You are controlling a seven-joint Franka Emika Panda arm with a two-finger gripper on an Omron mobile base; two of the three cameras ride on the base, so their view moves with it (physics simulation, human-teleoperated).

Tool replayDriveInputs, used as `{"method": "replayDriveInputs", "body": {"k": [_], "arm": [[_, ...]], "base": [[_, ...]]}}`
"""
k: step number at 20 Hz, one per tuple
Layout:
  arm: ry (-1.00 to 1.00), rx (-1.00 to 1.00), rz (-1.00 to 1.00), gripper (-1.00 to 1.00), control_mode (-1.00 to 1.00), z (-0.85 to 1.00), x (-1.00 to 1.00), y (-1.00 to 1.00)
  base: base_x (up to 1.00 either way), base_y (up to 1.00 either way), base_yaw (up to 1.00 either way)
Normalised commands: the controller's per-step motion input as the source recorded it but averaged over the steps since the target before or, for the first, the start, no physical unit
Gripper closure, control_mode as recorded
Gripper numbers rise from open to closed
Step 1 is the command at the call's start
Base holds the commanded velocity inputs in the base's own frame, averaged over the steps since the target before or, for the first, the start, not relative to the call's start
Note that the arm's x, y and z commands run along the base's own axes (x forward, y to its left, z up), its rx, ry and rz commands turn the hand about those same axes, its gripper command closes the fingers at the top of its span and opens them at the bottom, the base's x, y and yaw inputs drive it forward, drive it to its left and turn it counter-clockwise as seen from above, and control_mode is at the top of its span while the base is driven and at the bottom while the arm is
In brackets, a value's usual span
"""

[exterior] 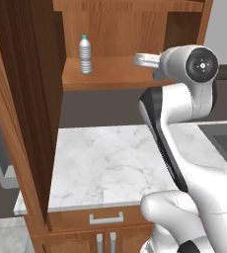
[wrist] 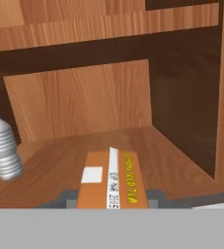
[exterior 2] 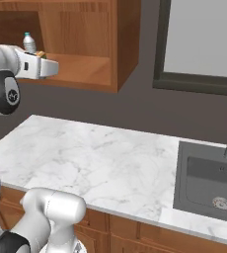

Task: Sort all alcoholic drinks to one cabinet, and non-alcoholic drinks to the other.

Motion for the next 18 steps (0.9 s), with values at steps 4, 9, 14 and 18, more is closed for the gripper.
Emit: {"method": "replayDriveInputs", "body": {"k": [4,9,14,18], "arm": [[0.0,-0.02,-0.02,1.0,-1.0,0.1,0.46,0.0],[0.0,-0.03,0.0,1.0,-1.0,0.0,0.39,0.0],[0.0,0.0,0.0,1.0,-1.0,-0.02,0.4,0.0],[0.0,0.0,0.0,1.0,-1.0,-0.07,0.35,0.0]], "base": [[0.0,0.0,0.0],[0.0,0.0,0.0],[0.0,0.0,0.0],[0.0,0.0,0.0]]}}
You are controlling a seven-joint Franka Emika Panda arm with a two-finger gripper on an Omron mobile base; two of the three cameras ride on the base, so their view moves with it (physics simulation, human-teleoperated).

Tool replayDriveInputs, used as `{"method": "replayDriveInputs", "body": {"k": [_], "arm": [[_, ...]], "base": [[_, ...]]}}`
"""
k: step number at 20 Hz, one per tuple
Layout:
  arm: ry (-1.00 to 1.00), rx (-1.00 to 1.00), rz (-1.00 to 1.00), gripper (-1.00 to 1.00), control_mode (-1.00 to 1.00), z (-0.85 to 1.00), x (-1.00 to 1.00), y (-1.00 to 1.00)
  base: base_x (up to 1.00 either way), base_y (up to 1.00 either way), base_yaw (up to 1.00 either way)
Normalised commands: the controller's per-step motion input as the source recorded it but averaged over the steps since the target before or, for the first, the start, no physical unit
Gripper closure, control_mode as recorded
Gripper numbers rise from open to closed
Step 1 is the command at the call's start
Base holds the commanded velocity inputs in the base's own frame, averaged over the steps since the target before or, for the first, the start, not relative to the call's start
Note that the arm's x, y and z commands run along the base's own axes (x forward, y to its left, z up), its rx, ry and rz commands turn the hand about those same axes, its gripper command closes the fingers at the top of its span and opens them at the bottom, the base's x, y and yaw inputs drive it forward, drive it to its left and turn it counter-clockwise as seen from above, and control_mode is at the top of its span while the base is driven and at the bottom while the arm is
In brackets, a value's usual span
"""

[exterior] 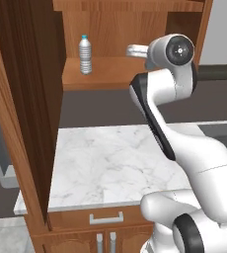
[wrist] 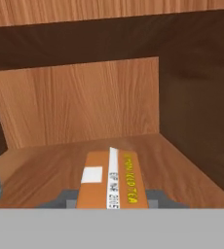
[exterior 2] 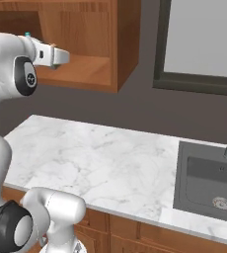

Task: Sort all alcoholic drinks to one cabinet, and non-alcoholic drinks to the other.

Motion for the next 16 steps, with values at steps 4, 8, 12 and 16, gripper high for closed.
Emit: {"method": "replayDriveInputs", "body": {"k": [4,8,12,16], "arm": [[0.0,0.0,0.0,1.0,-1.0,-0.25,0.27,0.0],[0.01,0.0,0.0,1.0,-1.0,-0.3,0.16,0.0],[0.01,0.0,0.0,1.0,-1.0,-0.18,0.23,0.0],[0.02,0.0,0.0,1.0,-1.0,-0.13,0.31,0.0]], "base": [[0.0,0.0,0.0],[0.0,0.0,0.0],[0.0,0.0,0.0],[0.0,0.0,0.0]]}}
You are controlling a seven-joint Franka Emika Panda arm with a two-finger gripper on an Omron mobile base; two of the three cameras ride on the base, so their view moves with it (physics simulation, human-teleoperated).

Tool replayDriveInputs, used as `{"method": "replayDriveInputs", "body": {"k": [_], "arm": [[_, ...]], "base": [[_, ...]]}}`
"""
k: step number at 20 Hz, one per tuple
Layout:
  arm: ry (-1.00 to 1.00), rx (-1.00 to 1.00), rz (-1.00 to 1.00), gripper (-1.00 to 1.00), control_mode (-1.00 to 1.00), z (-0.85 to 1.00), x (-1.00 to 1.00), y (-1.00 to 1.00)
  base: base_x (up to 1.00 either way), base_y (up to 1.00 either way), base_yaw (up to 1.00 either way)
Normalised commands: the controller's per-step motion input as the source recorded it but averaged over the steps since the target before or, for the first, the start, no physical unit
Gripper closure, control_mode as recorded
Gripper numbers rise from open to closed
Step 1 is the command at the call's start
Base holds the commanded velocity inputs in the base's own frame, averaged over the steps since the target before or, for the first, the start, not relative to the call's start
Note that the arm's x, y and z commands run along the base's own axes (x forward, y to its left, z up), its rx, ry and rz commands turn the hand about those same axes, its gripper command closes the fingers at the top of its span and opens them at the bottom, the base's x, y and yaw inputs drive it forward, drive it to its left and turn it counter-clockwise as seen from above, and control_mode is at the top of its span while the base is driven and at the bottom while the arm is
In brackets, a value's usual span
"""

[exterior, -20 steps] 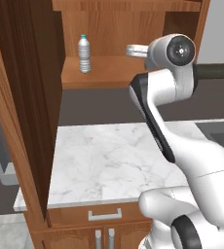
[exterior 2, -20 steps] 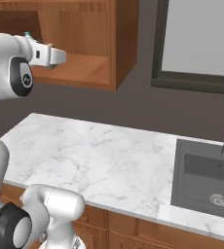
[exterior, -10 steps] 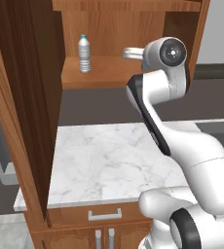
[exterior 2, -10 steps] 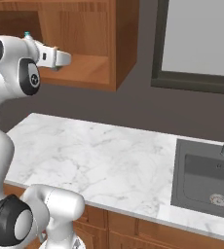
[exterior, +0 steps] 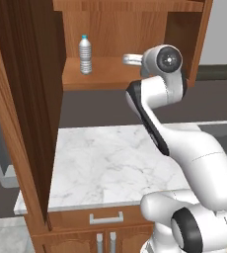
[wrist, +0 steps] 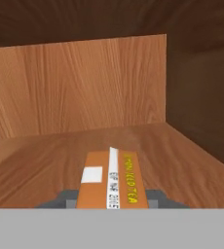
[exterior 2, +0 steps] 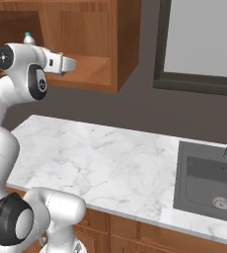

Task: Sort all alcoholic drinks to one cabinet, and non-alcoholic drinks to the other.

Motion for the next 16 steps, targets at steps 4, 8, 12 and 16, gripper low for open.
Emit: {"method": "replayDriveInputs", "body": {"k": [4,8,12,16], "arm": [[0.07,0.0,0.0,1.0,-1.0,-0.13,0.35,0.0],[0.1,0.0,0.0,1.0,-1.0,-0.1,0.28,0.0],[0.03,0.0,0.0,1.0,-1.0,-0.04,0.28,0.0],[0.0,0.0,0.0,1.0,-1.0,-0.07,0.33,0.0]], "base": [[0.0,0.0,0.0],[0.0,0.0,0.0],[0.0,0.0,0.0],[0.0,0.0,0.0]]}}
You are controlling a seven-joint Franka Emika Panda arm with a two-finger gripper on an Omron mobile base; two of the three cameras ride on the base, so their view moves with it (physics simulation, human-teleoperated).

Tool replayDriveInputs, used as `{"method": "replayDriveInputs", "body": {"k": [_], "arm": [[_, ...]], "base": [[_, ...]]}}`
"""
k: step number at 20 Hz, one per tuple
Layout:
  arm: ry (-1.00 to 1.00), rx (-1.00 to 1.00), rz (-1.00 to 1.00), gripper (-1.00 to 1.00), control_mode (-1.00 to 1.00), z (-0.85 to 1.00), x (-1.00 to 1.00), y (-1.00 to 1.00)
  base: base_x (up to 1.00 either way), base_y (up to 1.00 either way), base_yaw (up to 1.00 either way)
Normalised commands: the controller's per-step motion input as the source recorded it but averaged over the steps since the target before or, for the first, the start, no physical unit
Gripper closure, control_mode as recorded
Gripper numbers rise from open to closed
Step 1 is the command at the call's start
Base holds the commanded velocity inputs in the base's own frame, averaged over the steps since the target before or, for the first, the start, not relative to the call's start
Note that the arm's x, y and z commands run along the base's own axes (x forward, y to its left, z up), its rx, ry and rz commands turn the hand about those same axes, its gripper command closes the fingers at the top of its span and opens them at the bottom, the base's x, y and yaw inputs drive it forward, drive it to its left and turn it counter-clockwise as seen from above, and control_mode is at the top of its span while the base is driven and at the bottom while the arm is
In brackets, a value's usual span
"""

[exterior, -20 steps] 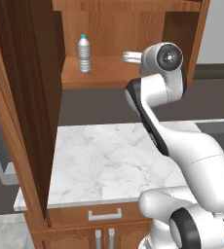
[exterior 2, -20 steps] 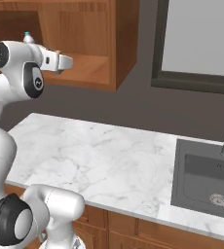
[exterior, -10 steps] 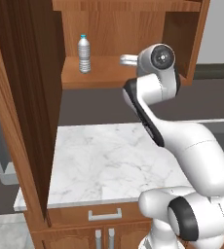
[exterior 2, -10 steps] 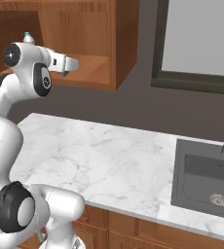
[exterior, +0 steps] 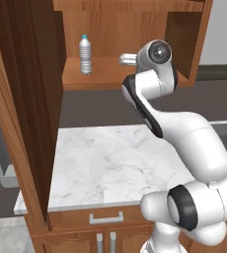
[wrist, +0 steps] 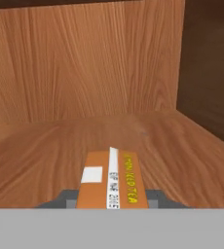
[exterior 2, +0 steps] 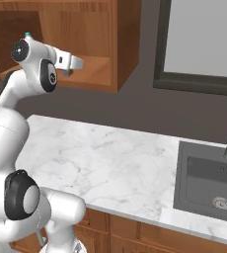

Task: Sort all alcoholic drinks to one cabinet, and non-alcoholic drinks to the other.

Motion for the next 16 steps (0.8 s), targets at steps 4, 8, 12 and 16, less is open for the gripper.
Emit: {"method": "replayDriveInputs", "body": {"k": [4,8,12,16], "arm": [[0.0,0.0,0.0,1.0,-1.0,-0.13,0.32,0.0],[0.0,0.0,0.0,1.0,-1.0,-0.18,0.33,0.0],[0.0,0.0,0.0,1.0,-1.0,-0.13,0.37,0.0],[0.0,0.0,0.0,1.0,-1.0,-0.1,0.38,0.01]], "base": [[0.0,0.0,0.0],[0.0,0.0,0.0],[0.0,0.0,0.0],[0.0,0.0,0.0]]}}
